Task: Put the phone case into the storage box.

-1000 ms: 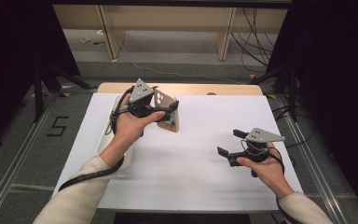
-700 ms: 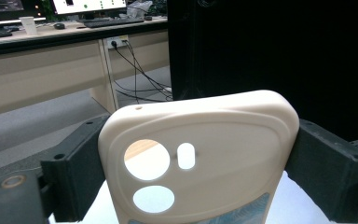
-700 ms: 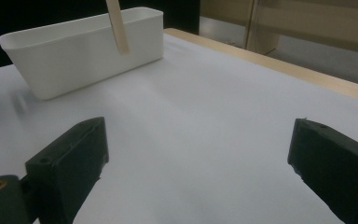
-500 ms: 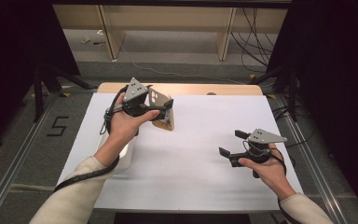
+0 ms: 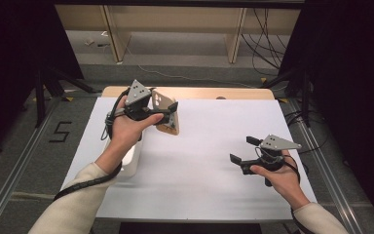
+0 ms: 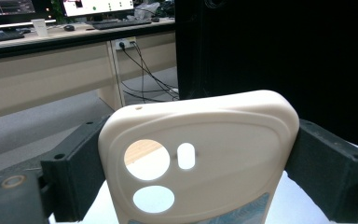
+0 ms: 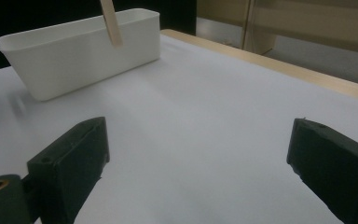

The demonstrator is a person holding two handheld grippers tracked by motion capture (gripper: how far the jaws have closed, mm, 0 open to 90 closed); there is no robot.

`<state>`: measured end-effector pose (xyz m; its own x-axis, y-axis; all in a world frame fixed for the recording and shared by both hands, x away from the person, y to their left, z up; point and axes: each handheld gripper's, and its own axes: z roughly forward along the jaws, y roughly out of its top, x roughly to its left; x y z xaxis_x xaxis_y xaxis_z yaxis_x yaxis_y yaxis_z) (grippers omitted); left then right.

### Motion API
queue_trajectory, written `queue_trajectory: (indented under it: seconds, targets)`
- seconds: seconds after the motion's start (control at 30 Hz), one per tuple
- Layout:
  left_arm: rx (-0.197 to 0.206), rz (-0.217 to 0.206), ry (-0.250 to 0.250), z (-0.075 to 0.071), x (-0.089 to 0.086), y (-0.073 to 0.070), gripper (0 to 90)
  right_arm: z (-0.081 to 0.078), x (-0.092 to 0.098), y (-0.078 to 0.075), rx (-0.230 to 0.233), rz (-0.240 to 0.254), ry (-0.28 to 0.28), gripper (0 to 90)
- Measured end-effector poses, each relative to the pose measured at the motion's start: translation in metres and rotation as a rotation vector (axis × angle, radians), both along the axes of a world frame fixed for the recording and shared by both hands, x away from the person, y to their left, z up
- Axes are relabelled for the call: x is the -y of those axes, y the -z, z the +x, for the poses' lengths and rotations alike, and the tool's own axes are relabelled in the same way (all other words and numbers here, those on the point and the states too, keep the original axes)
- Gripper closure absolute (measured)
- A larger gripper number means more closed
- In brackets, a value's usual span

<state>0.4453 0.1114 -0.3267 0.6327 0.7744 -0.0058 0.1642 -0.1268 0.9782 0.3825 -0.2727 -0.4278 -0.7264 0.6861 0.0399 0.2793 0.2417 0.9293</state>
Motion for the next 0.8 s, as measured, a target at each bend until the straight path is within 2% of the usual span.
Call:
queue_trajectory:
  seconds: [0.8]
  targets:
    - [0.016, 0.001, -0.037, 0.002, -0.016, -0.010, 10.9, 0.000, 0.001, 0.000, -0.001, 0.004, 0.007, 6.7]
